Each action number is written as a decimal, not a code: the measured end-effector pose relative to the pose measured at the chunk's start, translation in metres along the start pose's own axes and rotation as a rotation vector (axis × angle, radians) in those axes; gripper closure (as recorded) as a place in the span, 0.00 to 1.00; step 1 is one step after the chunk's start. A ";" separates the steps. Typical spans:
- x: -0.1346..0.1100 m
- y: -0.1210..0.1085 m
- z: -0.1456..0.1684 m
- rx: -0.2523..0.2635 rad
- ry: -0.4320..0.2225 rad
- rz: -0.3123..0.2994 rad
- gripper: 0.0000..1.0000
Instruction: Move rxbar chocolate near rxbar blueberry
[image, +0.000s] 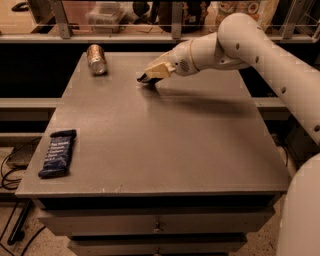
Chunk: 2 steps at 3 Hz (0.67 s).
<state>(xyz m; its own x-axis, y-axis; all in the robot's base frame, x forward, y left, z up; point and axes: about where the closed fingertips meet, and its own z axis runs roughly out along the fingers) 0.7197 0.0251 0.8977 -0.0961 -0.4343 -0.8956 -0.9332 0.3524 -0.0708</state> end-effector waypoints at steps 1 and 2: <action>0.000 0.000 0.000 0.000 0.000 0.000 1.00; -0.002 0.005 0.006 -0.021 0.013 -0.013 1.00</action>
Offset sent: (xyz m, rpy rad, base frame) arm -0.0041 0.0102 -0.0003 -0.0354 0.0015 0.0436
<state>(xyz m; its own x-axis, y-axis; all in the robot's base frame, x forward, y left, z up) 0.7175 0.0325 0.8963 -0.0881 -0.4499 -0.8887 -0.9414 0.3292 -0.0734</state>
